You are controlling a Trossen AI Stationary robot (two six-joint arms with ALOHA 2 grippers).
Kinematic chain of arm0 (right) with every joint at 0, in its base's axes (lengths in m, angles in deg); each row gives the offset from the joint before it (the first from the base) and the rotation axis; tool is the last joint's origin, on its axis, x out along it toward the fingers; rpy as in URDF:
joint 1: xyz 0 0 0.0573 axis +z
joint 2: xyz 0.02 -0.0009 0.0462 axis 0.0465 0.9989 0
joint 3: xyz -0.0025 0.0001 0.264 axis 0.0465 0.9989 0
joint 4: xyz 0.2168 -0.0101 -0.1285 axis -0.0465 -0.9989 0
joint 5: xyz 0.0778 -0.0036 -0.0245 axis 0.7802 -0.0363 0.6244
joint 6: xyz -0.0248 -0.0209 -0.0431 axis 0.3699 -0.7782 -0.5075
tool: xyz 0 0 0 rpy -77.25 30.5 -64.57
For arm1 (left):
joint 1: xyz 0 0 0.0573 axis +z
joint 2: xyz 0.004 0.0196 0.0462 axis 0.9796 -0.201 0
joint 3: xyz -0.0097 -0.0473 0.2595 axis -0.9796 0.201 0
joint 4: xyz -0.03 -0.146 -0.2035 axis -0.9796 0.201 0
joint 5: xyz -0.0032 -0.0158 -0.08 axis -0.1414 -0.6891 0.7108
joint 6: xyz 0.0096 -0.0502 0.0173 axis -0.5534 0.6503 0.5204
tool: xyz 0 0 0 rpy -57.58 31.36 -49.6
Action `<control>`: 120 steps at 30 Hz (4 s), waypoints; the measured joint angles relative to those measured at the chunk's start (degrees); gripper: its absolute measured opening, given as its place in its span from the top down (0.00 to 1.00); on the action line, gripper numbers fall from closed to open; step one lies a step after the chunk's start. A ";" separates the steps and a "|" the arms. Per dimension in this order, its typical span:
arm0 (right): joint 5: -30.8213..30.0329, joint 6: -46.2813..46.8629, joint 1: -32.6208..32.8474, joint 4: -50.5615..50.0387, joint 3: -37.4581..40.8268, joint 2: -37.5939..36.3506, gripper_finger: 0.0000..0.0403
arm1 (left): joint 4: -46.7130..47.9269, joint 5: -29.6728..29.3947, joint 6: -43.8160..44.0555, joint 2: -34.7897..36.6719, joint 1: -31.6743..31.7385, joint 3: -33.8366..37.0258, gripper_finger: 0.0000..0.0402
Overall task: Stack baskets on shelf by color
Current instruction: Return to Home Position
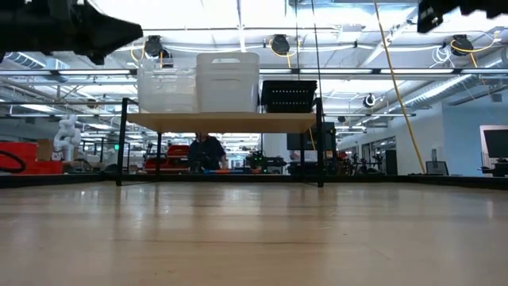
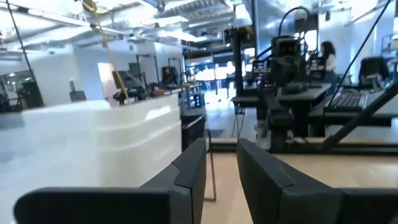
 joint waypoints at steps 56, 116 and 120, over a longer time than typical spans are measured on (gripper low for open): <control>0.00 4.23 -3.17 9.74 21.55 -12.21 0.89 | 23.79 14.58 9.86 14.26 9.97 5.52 0.77; -0.07 -7.19 -3.17 7.36 23.87 -11.43 0.89 | 29.75 17.87 2.37 16.92 6.76 5.54 0.77; -0.05 -7.18 -3.17 7.36 23.87 -11.43 0.89 | 29.72 17.87 2.37 16.92 6.76 5.54 0.77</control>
